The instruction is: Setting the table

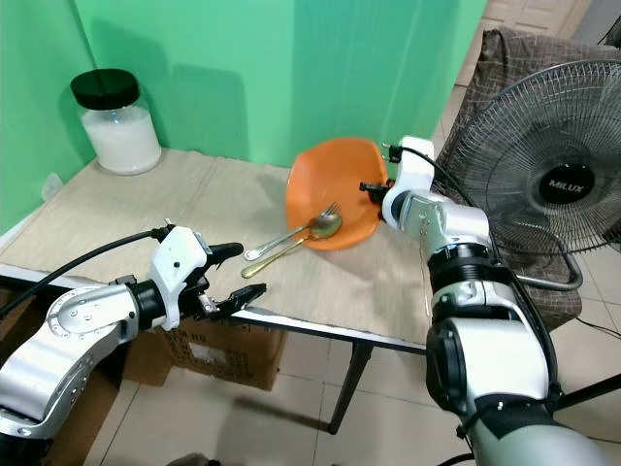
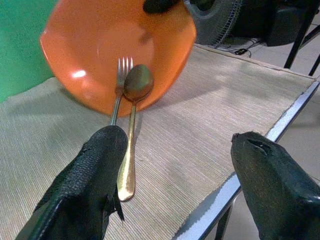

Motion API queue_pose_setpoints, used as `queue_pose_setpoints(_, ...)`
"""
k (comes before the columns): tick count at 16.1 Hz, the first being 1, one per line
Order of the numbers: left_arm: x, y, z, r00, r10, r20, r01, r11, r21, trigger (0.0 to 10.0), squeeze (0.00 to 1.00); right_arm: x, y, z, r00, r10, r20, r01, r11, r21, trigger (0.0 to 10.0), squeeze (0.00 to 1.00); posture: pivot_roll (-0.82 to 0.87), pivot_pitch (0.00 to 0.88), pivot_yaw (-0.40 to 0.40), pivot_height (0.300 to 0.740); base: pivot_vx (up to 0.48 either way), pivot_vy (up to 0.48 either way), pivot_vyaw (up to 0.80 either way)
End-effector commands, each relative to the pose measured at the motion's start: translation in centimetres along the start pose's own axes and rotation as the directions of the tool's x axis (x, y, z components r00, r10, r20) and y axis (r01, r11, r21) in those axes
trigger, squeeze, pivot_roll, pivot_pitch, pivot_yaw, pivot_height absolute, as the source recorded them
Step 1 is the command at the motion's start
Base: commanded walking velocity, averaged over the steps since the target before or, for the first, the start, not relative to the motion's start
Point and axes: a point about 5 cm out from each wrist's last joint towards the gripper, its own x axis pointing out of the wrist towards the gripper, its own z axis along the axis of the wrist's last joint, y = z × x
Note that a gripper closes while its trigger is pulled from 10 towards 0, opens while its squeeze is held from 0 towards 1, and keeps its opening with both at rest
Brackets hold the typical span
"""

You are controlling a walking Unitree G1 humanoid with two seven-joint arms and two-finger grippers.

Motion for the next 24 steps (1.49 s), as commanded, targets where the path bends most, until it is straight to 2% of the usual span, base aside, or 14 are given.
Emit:
queue_pose_setpoints(1,-0.1,0.1,0.4,1.0,0.006,0.012,-0.006,1.0,0.021,10.0,0.0,-0.6,-0.4,1.5,0.995,-0.024,0.093,0.031,0.997,-0.075,0.0,0.0,-0.15,0.0,-0.08,0.74,0.0,0.0,0.0)
queue_pose_setpoints(4,-0.1,0.3,0.4,1.0,0.008,0.011,-0.008,1.0,0.025,10.0,0.0,-1.2,-0.2,2.1,0.982,-0.028,0.188,0.056,0.988,-0.142,0.0,0.0,-0.15,0.0,-0.075,0.74,0.0,0.0,0.0)
queue_pose_setpoints(6,-0.1,0.3,0.4,1.0,0.008,0.01,-0.008,1.0,0.027,10.0,0.0,-1.5,0.0,2.4,0.973,-0.015,0.229,0.053,0.985,-0.162,0.0,0.0,-0.15,0.0,-0.074,0.74,0.0,0.0,0.0)
queue_pose_setpoints(8,-0.2,0.3,0.3,1.0,0.007,0.007,-0.008,1.0,0.03,10.0,0.0,-1.8,0.3,2.5,0.965,0.005,0.261,0.054,0.974,-0.219,0.0,0.0,-0.15,0.0,-0.072,0.74,0.0,0.0,0.0)
queue_pose_setpoints(10,-0.2,0.5,0.3,1.0,0.013,0.003,-0.013,0.999,0.038,10.0,0.0,-2.3,0.4,2.4,0.939,0.02,0.342,0.092,0.947,-0.309,0.0,0.0,-0.14,0.0,-0.067,0.74,0.0,0.0,0.0)
queue_pose_setpoints(13,-0.2,1.0,0.5,1.0,0.017,0.002,-0.017,0.998,0.052,10.0,0.0,-3.8,0.4,2.9,0.883,0.06,0.466,0.12,0.93,-0.347,0.0,0.0,-0.14,0.0,-0.05,0.74,0.0,0.0,0.0)
queue_pose_setpoints(15,-0.2,1.4,0.6,1.0,0.025,-0.002,-0.025,0.998,0.061,10.0,0.0,-4.3,0.1,2.6,0.869,0.061,0.49,0.154,0.91,-0.386,0.0,0.0,-0.14,0.0,-0.036,0.74,0.0,0.0,0.0)
queue_pose_setpoints(18,0.1,1.9,0.8,1.0,0.022,-0.002,-0.022,0.997,0.072,10.0,0.0,-5.7,-1.0,2.0,0.81,0.022,0.587,0.257,0.885,-0.389,0.0,0.0,-0.15,0.0,-0.013,0.74,0.0,0.0,0.0)
queue_pose_setpoints(19,0.2,1.9,0.8,1.0,0.019,-0.001,-0.019,0.997,0.071,10.0,0.0,-6.1,-1.1,1.9,0.797,0.015,0.604,0.274,0.882,-0.384,0.0,0.0,-0.15,0.0,-0.012,0.74,0.0,0.0,0.0)
queue_pose_setpoints(20,0.5,2.2,1.0,0.999,0.043,0.012,-0.044,0.996,0.072,10.0,0.0,-7.4,-1.6,2.0,0.758,0.003,0.652,0.297,0.889,-0.349,0.0,0.0,-0.16,0.0,-0.017,0.74,0.0,0.0,0.0)
queue_pose_setpoints(21,0.5,2.3,1.0,0.998,0.054,0.018,-0.055,0.996,0.068,10.0,0.0,-7.8,-1.7,2.0,0.746,0.001,0.666,0.302,0.891,-0.339,0.0,0.0,-0.16,0.0,-0.02,0.74,0.0,0.0,0.0)
queue_pose_setpoints(22,0.9,2.8,1.2,0.985,0.161,0.058,-0.163,0.986,0.041,10.0,0.0,-9.6,-2.1,1.9,0.719,-0.014,0.695,0.291,0.914,-0.283,2.7,0.0,-0.15,0.0,-0.04,0.74,0.0,0.0,0.0)
queue_pose_setpoints(23,1.0,3.1,1.2,0.956,0.28,0.086,-0.281,0.96,-0.005,10.0,0.0,-11.0,-2.4,1.1,0.732,-0.052,0.68,0.261,0.943,-0.209,10.0,0.0,-0.15,0.0,-0.057,0.74,0.0,0.0,0.0)
queue_pose_setpoints(24,0.9,3.2,1.1,0.93,0.354,0.098,-0.35,0.935,-0.05,10.0,0.0,-12.1,-2.5,0.0,0.747,-0.074,0.661,0.225,0.963,-0.146,10.0,0.0,-0.15,0.0,-0.062,0.74,0.0,0.0,0.0)
